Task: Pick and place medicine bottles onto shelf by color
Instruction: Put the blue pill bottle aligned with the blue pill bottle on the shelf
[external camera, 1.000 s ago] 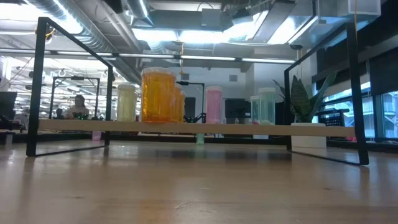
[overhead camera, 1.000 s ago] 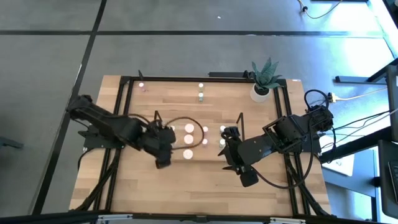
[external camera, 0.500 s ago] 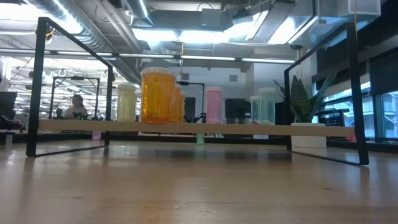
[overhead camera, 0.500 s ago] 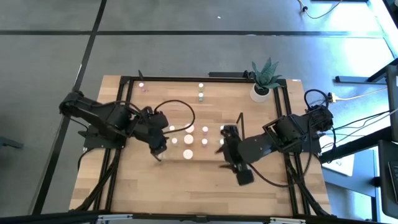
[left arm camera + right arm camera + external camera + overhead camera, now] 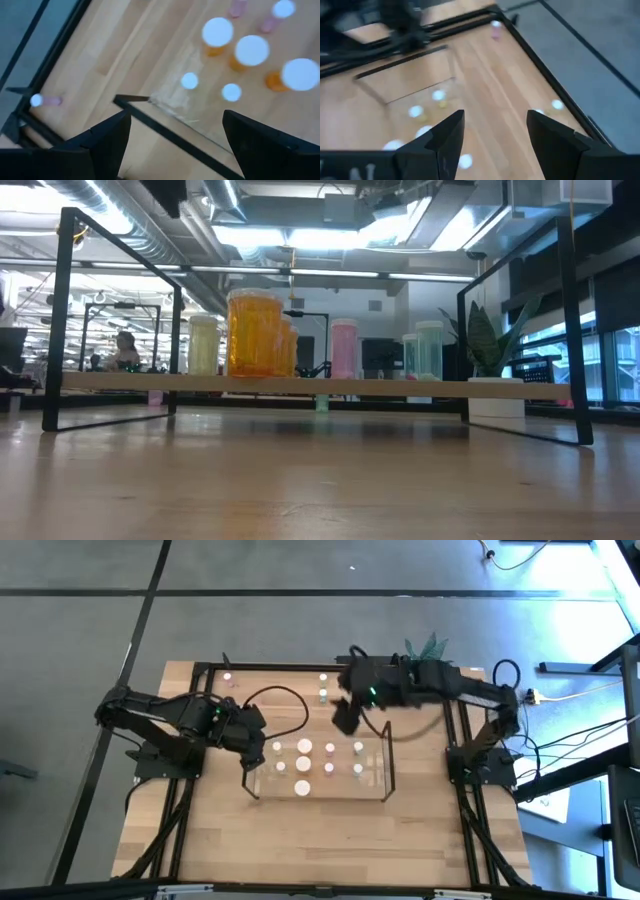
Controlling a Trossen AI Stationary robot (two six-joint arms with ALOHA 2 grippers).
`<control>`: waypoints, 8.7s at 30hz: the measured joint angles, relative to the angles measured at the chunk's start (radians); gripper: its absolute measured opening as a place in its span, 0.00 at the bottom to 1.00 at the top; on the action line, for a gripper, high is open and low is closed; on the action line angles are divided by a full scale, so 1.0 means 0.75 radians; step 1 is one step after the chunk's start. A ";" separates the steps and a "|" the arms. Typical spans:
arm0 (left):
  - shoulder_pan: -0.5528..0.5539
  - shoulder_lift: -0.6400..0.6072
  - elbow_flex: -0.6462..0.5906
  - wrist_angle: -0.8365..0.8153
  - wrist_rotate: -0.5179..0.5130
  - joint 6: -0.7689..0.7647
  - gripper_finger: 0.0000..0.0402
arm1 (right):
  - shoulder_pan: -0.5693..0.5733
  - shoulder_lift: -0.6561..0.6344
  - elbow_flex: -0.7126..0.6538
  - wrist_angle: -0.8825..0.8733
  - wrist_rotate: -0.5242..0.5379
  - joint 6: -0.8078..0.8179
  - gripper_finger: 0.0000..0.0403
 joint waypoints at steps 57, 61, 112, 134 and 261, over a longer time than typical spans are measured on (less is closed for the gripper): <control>0.171 -0.102 0.000 -0.098 0.012 0.142 0.77 | -0.467 0.757 -0.001 0.132 -0.108 0.316 0.54; 0.171 -0.102 0.000 -0.098 0.011 0.142 0.77 | -0.471 0.757 -0.001 0.130 -0.109 0.326 0.54; 0.170 -0.101 0.000 -0.098 0.000 0.179 0.77 | -0.512 0.844 -0.001 0.209 -0.168 0.421 0.54; 0.171 -0.101 0.000 -0.098 0.000 0.180 0.77 | -0.520 0.892 -0.003 0.247 -0.158 0.415 0.54; -0.083 -0.101 -0.001 0.122 0.071 0.238 0.77 | 0.498 -0.202 -0.750 -0.034 0.050 0.093 0.30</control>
